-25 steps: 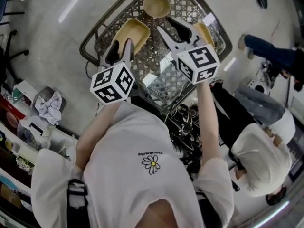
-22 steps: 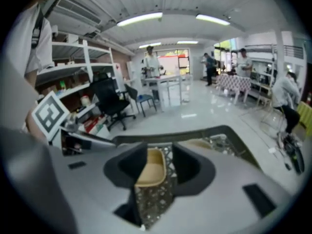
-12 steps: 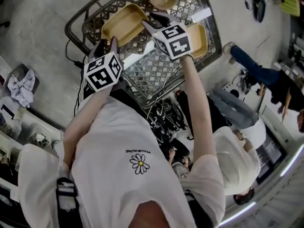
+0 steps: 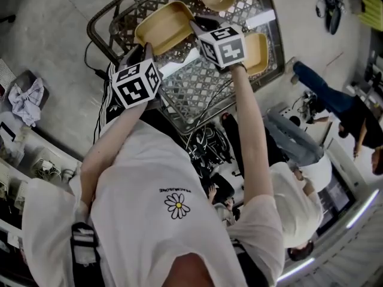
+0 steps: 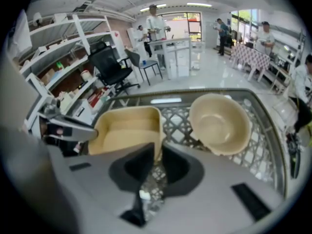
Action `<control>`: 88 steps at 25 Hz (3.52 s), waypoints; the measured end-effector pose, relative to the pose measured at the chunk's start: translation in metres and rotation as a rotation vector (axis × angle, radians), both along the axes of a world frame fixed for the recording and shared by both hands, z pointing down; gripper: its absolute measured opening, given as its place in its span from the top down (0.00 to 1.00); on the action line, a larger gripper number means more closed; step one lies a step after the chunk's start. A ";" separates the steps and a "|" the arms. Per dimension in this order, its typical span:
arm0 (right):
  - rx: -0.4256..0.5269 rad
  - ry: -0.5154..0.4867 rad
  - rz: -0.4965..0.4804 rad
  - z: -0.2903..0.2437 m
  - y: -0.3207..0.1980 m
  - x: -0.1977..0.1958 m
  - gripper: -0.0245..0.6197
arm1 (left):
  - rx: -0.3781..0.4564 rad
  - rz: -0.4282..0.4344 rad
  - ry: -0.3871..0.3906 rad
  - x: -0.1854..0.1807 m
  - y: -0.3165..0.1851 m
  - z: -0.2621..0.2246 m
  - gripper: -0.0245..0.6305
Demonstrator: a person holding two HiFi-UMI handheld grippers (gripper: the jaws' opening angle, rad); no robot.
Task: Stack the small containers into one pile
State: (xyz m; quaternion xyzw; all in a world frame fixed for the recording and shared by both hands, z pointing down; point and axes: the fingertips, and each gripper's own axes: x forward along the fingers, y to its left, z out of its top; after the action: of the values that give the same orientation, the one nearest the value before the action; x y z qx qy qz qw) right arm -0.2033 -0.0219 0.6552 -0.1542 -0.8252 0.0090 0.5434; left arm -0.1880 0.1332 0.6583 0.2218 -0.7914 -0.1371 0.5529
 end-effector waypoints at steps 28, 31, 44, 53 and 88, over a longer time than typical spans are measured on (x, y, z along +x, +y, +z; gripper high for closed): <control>0.427 -1.052 0.974 -0.382 -0.101 0.151 0.89 | 0.458 0.795 -1.155 -0.016 -0.201 -0.405 0.90; 0.524 -1.118 1.114 -0.400 -0.096 0.209 0.89 | 0.551 0.893 -1.268 0.038 -0.223 -0.439 0.91; 0.751 -1.136 1.348 -0.413 -0.073 0.308 0.89 | 0.703 1.012 -1.279 0.135 -0.238 -0.446 0.91; 0.647 -1.027 1.350 -0.400 -0.100 0.311 0.90 | 0.637 1.100 -1.179 0.135 -0.266 -0.425 0.90; -0.215 -0.138 1.644 -0.079 -0.168 0.269 0.90 | -0.242 1.468 -0.388 0.090 -0.349 -0.070 0.90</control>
State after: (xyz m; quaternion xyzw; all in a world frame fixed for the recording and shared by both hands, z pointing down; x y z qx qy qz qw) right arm 0.0659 -0.1899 0.5759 0.4463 -0.7010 0.4723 0.2939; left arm -0.0980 -0.2159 0.5880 0.6483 -0.5337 0.3941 0.3737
